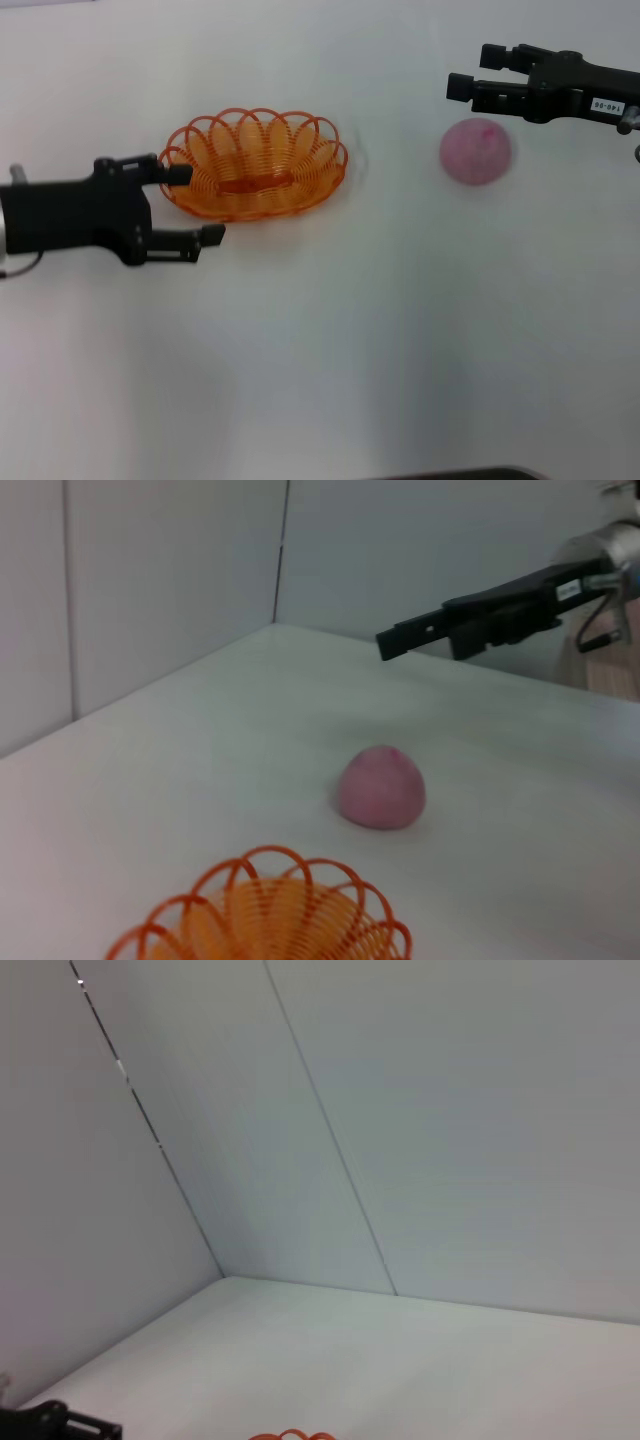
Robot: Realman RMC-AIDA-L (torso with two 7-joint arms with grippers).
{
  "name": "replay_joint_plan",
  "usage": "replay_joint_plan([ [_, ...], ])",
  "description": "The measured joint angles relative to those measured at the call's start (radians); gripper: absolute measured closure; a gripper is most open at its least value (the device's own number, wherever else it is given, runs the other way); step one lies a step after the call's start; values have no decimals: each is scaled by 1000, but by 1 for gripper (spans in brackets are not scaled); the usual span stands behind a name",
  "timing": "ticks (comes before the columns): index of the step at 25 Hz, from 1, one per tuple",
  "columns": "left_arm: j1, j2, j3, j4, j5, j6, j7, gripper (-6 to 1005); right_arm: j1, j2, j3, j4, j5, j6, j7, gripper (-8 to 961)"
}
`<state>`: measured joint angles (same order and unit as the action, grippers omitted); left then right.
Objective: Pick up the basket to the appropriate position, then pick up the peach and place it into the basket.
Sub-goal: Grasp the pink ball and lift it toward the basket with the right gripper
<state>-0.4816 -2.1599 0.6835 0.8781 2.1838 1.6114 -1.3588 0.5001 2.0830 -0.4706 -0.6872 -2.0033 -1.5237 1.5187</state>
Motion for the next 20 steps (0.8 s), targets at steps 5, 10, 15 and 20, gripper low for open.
replay_joint_plan([
  [5, 20, 3, -95, -139, -15, 7, 162, 123, -11, 0, 5, 0, 0, 6, 0, 7],
  [10, 26, 18, -209, -271, -21, 40, 288, 123, -21, 1, 7, 14, 0, 10, -11, 7],
  [15, 43, 15, -227, -287, -21, 50, 307, 123, -21, 0, 7, 14, 0, 25, -12, 7],
  [20, 49, 12, -230, -306, -21, 40, 308, 123, -13, -3, -4, 3, -3, 26, -8, 6],
])
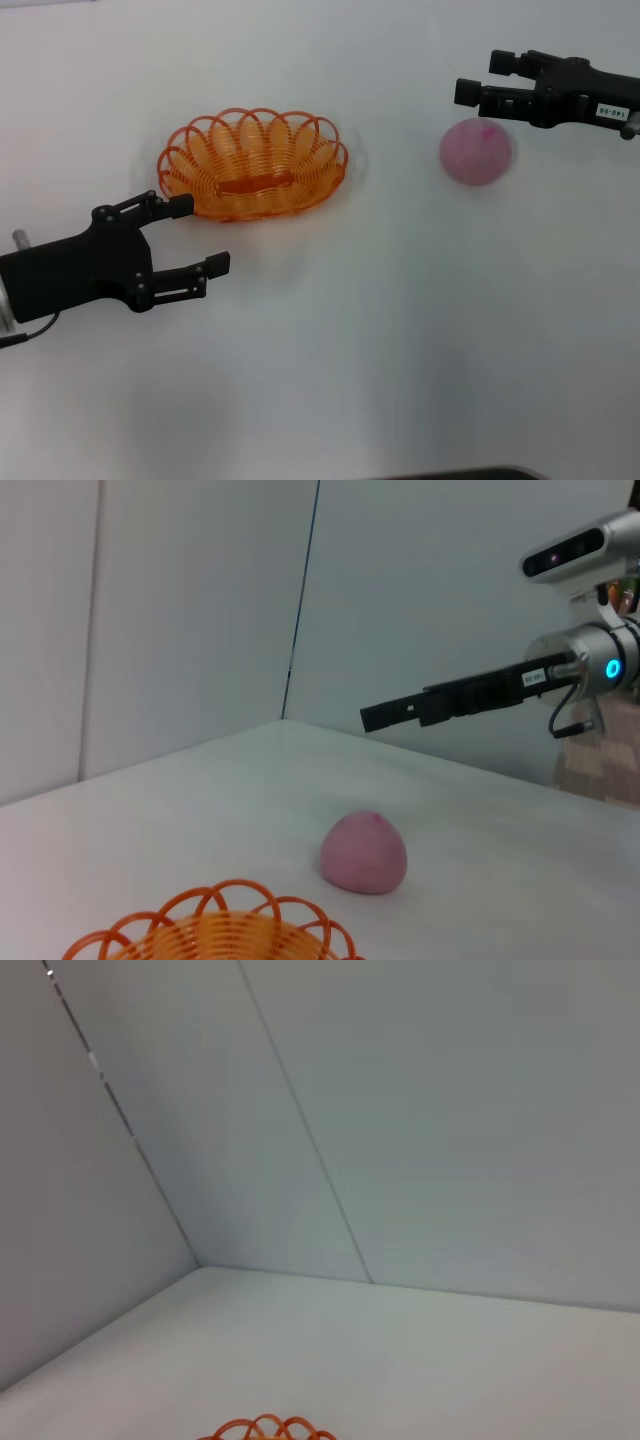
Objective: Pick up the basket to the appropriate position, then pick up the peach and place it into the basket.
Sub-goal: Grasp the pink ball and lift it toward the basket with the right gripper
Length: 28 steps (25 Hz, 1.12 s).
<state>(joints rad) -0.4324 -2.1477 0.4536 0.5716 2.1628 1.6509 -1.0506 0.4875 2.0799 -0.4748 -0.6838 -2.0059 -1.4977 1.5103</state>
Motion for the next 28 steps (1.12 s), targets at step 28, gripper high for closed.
replay_joint_plan([
  [28, 0, -11, 1, -53, 3, -28, 4, 124, 221, -48, -259, -542, -714, -284, 457, 6],
])
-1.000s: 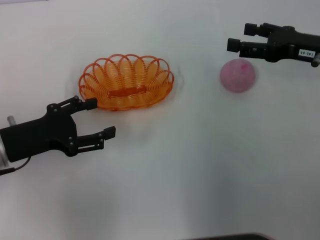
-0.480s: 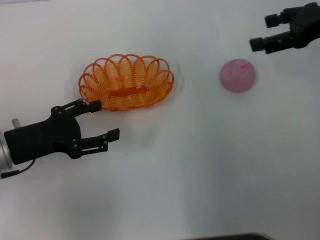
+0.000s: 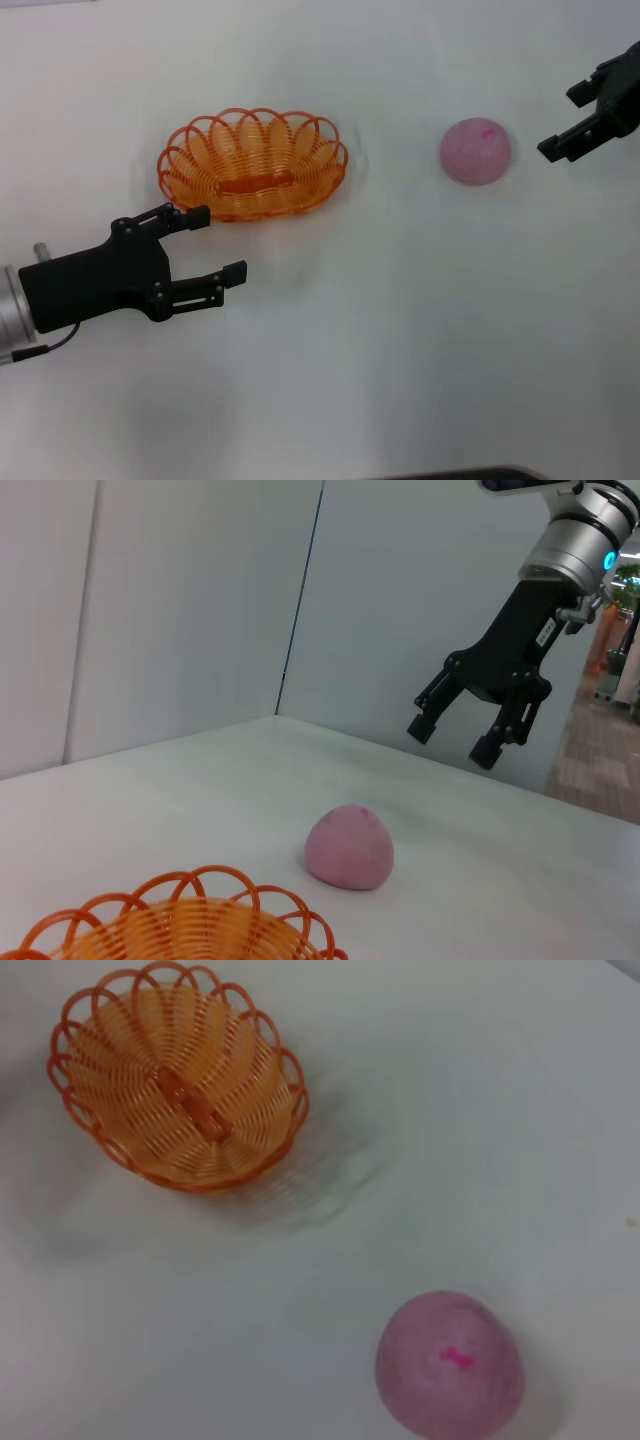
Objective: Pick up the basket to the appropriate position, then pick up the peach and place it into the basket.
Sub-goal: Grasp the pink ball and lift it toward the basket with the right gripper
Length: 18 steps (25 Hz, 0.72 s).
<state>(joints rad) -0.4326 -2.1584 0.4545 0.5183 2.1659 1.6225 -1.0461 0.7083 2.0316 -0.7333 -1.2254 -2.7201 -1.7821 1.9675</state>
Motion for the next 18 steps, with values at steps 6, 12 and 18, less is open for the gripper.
replay_joint_plan([
  [6, 0, 2, -1, 0, 6, 6, 0, 124, -2, 13, -69, 31, -9, 70, 26, 7],
  [12, 2, 1, 5, 0, 6, 14, -2, 124, -7, 47, -96, 63, -25, 176, 29, 6],
  [18, 2, 1, 1, -1, -1, 28, -2, 124, -7, 58, -141, 202, -19, 342, 30, 6],
])
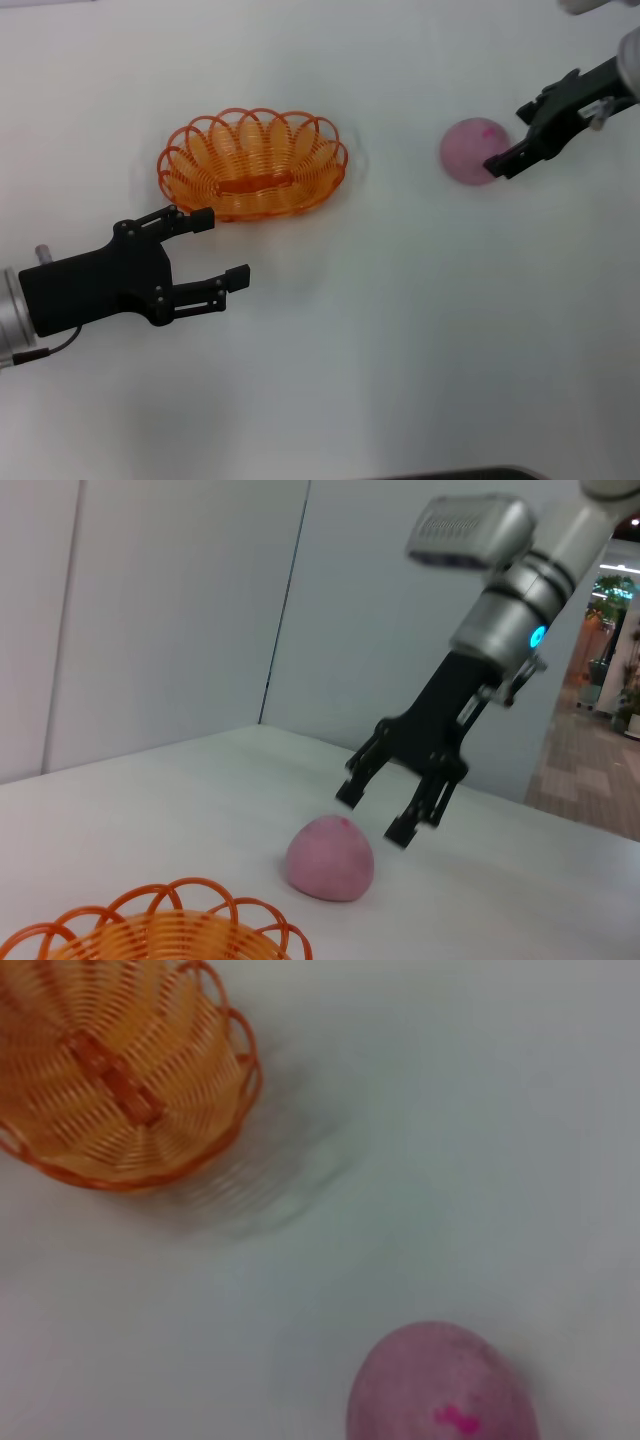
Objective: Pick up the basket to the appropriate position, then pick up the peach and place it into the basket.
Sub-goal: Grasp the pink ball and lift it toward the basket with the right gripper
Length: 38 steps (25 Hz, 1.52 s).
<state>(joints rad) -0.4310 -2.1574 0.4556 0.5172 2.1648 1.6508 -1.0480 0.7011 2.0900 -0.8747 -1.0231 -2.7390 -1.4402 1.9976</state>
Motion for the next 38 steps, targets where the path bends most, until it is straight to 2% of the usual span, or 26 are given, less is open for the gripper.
replay_joint_plan([
  [8, -5, -1, 3, 0, -1, -1, 0, 124, 19, 0, -48, 132, 35, 140, -10, 7],
  [19, 0, -1, 0, -5, -2, -6, 0, 124, 21, 0, -70, 149, 58, 161, -15, 6],
  [30, 9, -3, -2, -19, -2, 0, 1, 124, 14, -2, -79, 142, 84, 154, -55, 137],
  [35, 12, -4, -2, -23, 0, 3, -3, 124, 12, -2, -80, 141, 84, 147, -56, 381],
  [38, 14, -4, -2, -23, 0, 4, -4, 124, 11, -3, -80, 141, 81, 145, -56, 482],
])
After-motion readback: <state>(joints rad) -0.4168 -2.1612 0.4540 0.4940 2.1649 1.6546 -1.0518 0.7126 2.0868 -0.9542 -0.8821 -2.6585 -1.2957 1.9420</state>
